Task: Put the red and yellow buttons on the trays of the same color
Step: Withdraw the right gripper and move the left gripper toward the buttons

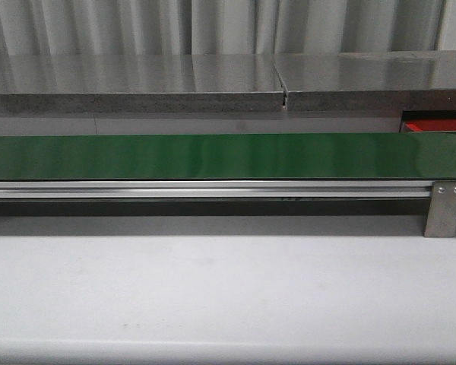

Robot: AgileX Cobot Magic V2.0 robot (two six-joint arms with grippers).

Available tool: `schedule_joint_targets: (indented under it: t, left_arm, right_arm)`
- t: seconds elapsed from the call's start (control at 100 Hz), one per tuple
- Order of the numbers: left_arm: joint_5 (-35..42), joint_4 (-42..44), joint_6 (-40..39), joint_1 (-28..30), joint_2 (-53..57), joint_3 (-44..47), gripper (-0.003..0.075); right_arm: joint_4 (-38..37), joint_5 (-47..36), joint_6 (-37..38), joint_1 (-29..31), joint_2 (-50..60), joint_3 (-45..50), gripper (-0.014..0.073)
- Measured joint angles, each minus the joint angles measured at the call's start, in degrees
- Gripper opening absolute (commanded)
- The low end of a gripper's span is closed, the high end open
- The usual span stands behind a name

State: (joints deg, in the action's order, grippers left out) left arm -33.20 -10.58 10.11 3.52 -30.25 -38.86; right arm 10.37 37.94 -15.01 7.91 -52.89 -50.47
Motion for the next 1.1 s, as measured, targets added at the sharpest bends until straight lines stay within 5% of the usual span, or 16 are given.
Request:
schedule_joint_targets:
  t: [0.17, 0.39, 1.1]
  left_arm:
    - [0.0, 0.0, 0.0, 0.0, 0.0, 0.0, -0.002]
    - [0.0, 0.0, 0.0, 0.0, 0.0, 0.0, -0.002]
    - [0.0, 0.0, 0.0, 0.0, 0.0, 0.0, -0.002]
  right_arm:
    - [0.0, 0.4, 0.0, 0.0, 6.7, 5.9, 0.047]
    - [0.0, 0.8, 0.0, 0.0, 12.0, 8.0, -0.0127]
    - [0.0, 0.8, 0.0, 0.0, 12.3, 8.0, -0.0118]
